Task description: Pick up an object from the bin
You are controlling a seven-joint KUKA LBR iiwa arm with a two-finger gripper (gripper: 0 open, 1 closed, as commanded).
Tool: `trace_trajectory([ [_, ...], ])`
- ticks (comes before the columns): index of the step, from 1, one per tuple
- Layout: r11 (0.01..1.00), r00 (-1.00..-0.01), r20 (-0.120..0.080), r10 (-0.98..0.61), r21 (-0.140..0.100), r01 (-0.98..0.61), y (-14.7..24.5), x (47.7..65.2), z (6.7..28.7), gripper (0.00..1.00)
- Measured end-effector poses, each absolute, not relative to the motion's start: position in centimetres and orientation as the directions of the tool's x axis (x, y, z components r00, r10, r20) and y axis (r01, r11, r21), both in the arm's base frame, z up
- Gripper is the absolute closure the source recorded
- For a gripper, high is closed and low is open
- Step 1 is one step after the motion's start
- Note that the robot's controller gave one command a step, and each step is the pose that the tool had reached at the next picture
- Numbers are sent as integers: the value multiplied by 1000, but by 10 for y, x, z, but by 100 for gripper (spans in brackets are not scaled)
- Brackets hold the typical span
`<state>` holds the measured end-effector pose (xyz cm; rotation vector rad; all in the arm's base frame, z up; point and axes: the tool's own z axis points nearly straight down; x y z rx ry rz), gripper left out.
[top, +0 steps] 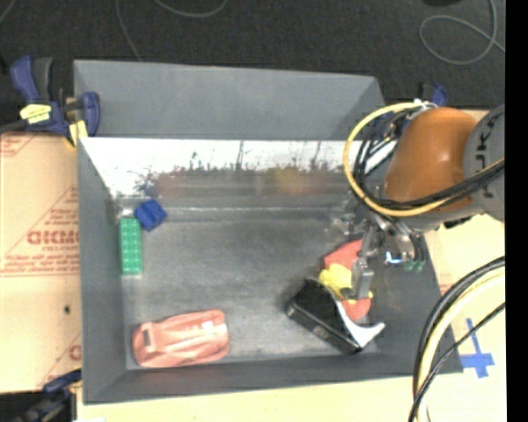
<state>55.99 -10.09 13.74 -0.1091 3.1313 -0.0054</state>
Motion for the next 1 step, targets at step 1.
trace_trajectory([
  [1,999,-999,-8,53,-4,53,-108,551,100,100],
])
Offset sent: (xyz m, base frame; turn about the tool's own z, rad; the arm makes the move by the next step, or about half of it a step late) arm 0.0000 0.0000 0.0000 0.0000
